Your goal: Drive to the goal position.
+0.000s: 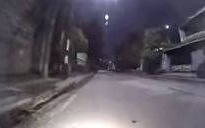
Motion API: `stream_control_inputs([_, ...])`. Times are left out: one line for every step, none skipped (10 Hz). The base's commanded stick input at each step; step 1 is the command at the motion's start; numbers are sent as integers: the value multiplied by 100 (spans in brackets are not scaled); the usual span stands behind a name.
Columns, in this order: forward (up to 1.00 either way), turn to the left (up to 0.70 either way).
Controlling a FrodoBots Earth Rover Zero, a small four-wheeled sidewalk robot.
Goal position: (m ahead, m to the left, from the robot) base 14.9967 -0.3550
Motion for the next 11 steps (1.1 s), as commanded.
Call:
stream_control_inputs([50,0])
stream_control_inputs([50,0])
stream_control_inputs([50,0])
stream_control_inputs([50,0])
stream_control_inputs([50,0])
stream_control_inputs([50,0])
stream_control_inputs([50,0])
stream_control_inputs([50,0])
stream_control_inputs([50,0])
stream_control_inputs([50,0])
stream_control_inputs([50,0])
